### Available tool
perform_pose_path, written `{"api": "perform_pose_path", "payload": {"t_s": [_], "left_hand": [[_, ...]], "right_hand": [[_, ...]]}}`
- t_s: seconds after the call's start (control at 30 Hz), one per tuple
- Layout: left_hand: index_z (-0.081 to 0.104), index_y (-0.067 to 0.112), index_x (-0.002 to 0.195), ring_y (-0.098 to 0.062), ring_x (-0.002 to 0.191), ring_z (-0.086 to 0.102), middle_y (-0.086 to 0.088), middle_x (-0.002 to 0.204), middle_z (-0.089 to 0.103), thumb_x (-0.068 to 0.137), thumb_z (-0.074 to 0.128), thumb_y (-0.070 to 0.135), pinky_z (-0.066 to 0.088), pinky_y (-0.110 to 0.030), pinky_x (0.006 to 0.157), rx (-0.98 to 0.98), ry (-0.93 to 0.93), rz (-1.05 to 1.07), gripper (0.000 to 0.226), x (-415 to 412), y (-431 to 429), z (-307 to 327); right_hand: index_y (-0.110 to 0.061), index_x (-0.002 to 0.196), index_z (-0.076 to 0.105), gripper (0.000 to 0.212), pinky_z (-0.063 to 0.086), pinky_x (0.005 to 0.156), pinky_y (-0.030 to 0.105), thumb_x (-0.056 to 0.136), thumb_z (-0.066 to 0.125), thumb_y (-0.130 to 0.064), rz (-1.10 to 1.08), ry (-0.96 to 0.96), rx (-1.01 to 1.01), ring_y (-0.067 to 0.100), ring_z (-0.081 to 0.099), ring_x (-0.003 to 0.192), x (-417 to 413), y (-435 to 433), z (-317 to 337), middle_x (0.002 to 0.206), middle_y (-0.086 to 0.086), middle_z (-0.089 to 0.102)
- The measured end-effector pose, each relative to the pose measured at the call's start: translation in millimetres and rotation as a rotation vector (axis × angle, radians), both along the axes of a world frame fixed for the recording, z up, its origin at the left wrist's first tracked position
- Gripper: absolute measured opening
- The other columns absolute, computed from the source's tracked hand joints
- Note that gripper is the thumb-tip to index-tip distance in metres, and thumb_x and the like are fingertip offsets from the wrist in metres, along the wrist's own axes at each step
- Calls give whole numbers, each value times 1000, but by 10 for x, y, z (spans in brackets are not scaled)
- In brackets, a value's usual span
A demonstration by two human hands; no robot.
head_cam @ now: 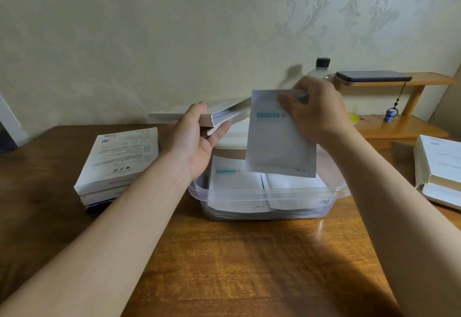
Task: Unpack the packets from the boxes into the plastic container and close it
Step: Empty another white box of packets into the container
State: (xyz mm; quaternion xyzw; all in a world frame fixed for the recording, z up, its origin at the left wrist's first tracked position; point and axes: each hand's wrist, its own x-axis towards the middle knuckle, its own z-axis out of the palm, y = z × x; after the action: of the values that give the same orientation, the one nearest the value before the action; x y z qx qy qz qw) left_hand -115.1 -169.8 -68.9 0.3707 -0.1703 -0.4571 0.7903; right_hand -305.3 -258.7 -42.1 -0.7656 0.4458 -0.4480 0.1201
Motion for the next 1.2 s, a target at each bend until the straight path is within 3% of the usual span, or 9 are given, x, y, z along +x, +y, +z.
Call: {"api": "perform_pose_path", "payload": {"t_s": [0.2,0.37,0.53,0.63,0.7,0.8,0.93,1.07,1.2], "left_hand": [[57,0,124,-30,110,70,-17,111,66,95,68,10,64,-37,71,-5,-4,27,33,16,-9,-24],[58,2,119,-26,99,70,-12,99,64,95,68,9,64,-39,74,-18,9,16,27,25,-8,-30],[59,2,105,-27,98,68,-11,94,61,95,68,8,64,-41,74,-5,-7,16,15,8,-10,-29],[60,1,113,-31,119,65,-13,107,61,94,69,8,64,-39,71,-7,-11,18,21,10,-21,-33],[60,2,113,-31,120,64,-14,109,62,94,69,8,64,-40,72,-8,-11,16,21,11,-21,-31],[60,2,112,-32,117,66,-15,109,63,95,69,8,64,-40,72,-6,-18,12,20,5,-16,-30],[59,0,119,-33,118,66,-17,116,62,94,69,8,64,-40,73,-4,-30,12,27,9,-23,-38],[59,0,122,-33,117,67,-22,131,62,94,69,8,64,-41,74,-9,-35,16,31,17,-27,-43],[61,2,112,-34,117,66,-23,134,60,95,68,8,64,-41,74,-3,-45,10,20,5,-22,-46]], "right_hand": [[-18,90,56,22,34,50,22,96,60,-38,28,194,154,4,49,65,19,23,-64,75,-10,52],[-15,97,60,27,53,63,32,93,63,-41,38,216,406,21,62,78,81,34,-125,88,3,64],[-13,109,55,24,59,58,35,94,67,-27,157,213,670,23,68,80,118,133,-149,94,6,66],[-16,117,54,36,61,65,40,87,75,-21,188,339,815,30,71,86,69,155,-121,105,13,68],[-20,127,50,53,62,64,42,83,79,-15,191,448,867,35,72,81,31,183,-89,107,19,66],[-27,143,41,79,63,69,43,79,81,-6,211,518,869,34,74,75,13,219,-56,110,18,62],[-33,153,28,96,59,57,24,78,83,-10,274,637,781,20,75,68,21,287,-15,122,15,60],[-30,145,43,81,54,60,17,77,84,-15,344,674,726,12,74,69,80,340,-26,121,5,60],[-27,133,56,64,41,61,13,76,85,-29,356,774,596,10,69,74,210,362,-78,100,-11,62]]}}
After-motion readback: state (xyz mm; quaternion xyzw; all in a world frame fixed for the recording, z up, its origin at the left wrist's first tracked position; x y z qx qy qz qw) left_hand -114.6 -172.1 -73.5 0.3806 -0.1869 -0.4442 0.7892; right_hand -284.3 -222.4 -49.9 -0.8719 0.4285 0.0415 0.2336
